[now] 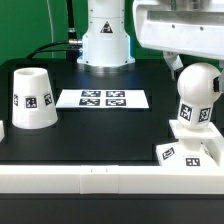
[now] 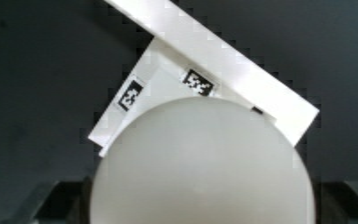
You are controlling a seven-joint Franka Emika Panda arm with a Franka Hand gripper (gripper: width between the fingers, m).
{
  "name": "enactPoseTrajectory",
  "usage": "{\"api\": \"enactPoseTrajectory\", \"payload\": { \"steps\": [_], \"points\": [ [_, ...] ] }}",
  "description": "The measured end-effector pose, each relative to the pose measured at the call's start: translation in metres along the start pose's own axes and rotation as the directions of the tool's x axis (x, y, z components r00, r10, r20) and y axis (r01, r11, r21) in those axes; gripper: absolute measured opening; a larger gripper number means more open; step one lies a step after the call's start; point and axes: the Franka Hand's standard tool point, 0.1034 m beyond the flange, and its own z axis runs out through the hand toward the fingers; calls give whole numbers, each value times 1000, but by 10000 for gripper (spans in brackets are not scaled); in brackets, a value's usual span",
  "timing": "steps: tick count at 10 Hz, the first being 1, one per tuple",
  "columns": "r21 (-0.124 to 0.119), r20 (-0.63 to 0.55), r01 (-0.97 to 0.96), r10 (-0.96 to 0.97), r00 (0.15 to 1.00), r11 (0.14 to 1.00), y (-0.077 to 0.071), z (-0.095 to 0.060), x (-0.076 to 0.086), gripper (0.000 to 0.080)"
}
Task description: Assemble lamp
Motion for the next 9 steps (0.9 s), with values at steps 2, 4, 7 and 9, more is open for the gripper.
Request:
{"api": "enactPoseTrajectory", "payload": {
  "steps": [2,4,7,9],
  "points": [
    [1,0,9,-9,1000,1000,0,0,0,576],
    [-15,10,112,-112,994,994,3,0,-2,670],
    [-25,17,400,-400,916,916,4,0,-1,698],
    [-23,20,517,-516,856,856,4,0,-1,699]
  ]
}}
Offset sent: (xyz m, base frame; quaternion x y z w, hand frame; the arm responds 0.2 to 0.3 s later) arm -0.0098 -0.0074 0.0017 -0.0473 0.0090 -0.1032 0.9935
